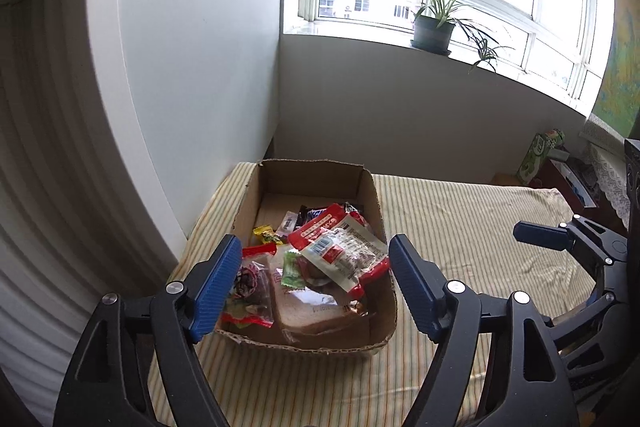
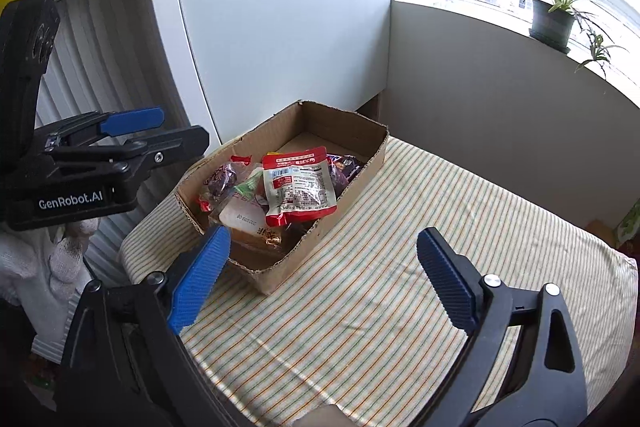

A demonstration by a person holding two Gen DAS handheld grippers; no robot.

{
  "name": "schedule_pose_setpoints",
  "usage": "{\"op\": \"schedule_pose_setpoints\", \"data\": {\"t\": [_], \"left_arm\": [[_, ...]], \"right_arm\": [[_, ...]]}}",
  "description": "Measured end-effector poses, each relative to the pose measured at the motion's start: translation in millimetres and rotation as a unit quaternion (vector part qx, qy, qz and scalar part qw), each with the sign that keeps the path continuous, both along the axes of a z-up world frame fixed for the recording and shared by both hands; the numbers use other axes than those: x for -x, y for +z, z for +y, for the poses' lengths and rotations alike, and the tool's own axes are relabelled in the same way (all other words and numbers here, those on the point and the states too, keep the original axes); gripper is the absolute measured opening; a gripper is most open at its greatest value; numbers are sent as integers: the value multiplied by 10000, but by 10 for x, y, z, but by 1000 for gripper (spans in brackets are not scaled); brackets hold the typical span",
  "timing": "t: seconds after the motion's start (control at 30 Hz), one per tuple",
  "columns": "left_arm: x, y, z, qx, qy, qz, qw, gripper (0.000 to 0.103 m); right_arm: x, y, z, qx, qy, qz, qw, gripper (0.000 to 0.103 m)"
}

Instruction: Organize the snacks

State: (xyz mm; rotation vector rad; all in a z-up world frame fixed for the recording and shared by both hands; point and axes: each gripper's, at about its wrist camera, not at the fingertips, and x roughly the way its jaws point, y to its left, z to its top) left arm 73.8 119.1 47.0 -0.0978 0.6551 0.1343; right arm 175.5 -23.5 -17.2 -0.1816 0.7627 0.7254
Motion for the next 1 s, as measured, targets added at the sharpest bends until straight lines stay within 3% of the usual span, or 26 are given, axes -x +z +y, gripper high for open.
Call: {"op": "schedule_pose_setpoints", "data": {"t": [0.3, 0.4, 1.0], "left_arm": [[625, -194, -107, 276, 827, -382, 9955, 80], [701, -258, -146, 91, 962, -302, 9949, 80], [807, -277, -236, -87, 966, -247, 9950, 80]], "right_arm": [[420, -158, -334, -38, -541, -188, 9983, 98], [490, -248, -372, -47, -621, -92, 9980, 98], [603, -220, -430, 44, -791, -232, 9966, 98]]}}
